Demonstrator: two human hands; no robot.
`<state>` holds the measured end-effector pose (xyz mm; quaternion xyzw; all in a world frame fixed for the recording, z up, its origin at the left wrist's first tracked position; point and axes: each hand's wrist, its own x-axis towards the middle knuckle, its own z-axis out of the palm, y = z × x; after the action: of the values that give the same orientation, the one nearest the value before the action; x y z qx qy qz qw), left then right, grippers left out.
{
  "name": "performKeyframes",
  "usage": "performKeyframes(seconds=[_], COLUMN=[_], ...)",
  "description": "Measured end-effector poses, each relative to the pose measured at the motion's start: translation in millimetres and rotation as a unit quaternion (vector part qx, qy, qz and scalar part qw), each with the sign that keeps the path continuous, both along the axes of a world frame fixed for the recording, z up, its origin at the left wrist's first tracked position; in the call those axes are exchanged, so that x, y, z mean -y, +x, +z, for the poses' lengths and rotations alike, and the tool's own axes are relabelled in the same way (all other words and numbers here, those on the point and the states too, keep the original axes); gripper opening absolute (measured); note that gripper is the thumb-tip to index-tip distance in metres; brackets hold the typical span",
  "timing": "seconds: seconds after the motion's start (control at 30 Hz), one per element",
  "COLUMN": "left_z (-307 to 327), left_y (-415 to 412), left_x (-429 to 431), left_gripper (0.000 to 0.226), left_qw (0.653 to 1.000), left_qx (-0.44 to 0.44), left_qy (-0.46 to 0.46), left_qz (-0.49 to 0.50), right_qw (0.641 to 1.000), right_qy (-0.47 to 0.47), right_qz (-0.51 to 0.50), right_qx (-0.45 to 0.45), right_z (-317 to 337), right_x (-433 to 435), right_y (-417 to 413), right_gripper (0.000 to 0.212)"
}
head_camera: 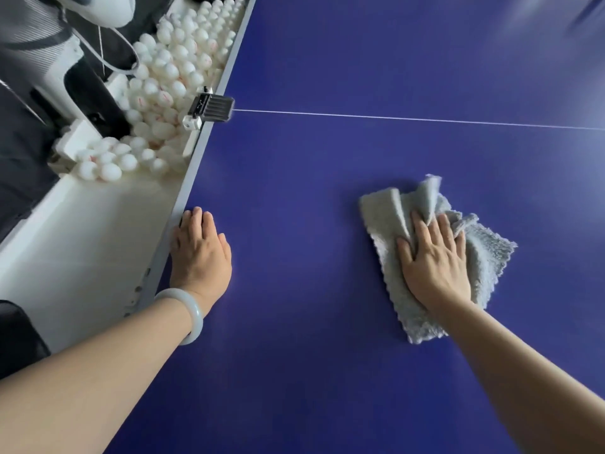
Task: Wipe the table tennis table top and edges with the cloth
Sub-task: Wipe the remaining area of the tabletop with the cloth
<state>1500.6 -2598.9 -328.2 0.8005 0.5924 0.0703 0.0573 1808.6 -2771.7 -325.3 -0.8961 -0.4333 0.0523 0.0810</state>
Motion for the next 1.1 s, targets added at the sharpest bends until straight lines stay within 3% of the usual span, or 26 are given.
performKeyframes(seconds=[0.1, 0.23, 0.37, 0.47, 0.53, 0.6, 0.67, 0.73, 0.83, 0.97, 1.03, 1.1], left_z=[5.1, 10.8, 8.1, 0.5, -6.1, -7.3, -7.2, -5.6, -2.2, 0.0, 0.0, -1.4], left_y=[0.6, 53.6, 159.8, 213.0, 224.1, 224.7, 223.1, 223.8, 224.4, 223.8, 224.5, 224.9], left_x=[4.2, 51.9, 105.9, 118.5, 119.6, 118.8, 118.6, 119.2, 119.4, 119.3, 119.8, 120.6], left_gripper=[0.044, 0.045, 0.05, 0.056, 0.056, 0.054, 0.052, 0.051, 0.05, 0.05, 0.047, 0.047], left_qw=[0.997, 0.975, 0.963, 0.972, 0.981, 0.983, 0.984, 0.984, 0.985, 0.984, 0.985, 0.986], left_qx=[-0.034, 0.013, 0.072, 0.037, 0.029, 0.049, 0.051, 0.054, 0.051, 0.062, 0.061, 0.051], left_qy=[0.024, 0.095, 0.041, 0.01, 0.006, 0.0, 0.003, 0.001, -0.008, -0.006, -0.003, -0.004], left_qz=[-0.065, -0.201, -0.257, -0.231, -0.193, -0.174, -0.173, -0.172, -0.167, -0.168, -0.162, -0.161], right_qw=[1.0, 0.999, 0.992, 0.988, 0.996, 0.998, 0.974, 0.965, 0.998, 0.985, 0.976, 0.987], right_qy=[-0.017, -0.015, 0.02, 0.026, 0.026, 0.013, 0.01, 0.013, 0.001, 0.005, 0.003, -0.007], right_qz=[-0.001, 0.048, 0.121, 0.148, 0.082, -0.068, -0.221, -0.258, -0.069, 0.172, 0.217, 0.159], right_qx=[-0.009, 0.001, -0.026, -0.03, -0.013, -0.013, -0.038, -0.039, 0.004, 0.002, 0.013, 0.034], right_z=[-4.2, -2.8, 1.6, -4.6, -7.5, -5.1, 0.0, 0.5, -3.3, -6.0, -2.6, -1.6], right_x=[-8.3, -2.7, 7.8, 37.0, 59.6, 79.3, 92.1, 92.3, 90.3, 68.4, 49.2, 34.7], right_y=[6.2, 8.1, 17.5, 54.4, 100.1, 149.3, 172.7, 152.1, 73.1, 51.5, 98.1, 158.1], right_gripper=[0.062, 0.054, 0.053, 0.053, 0.052, 0.053, 0.057, 0.059, 0.059, 0.057, 0.061, 0.061])
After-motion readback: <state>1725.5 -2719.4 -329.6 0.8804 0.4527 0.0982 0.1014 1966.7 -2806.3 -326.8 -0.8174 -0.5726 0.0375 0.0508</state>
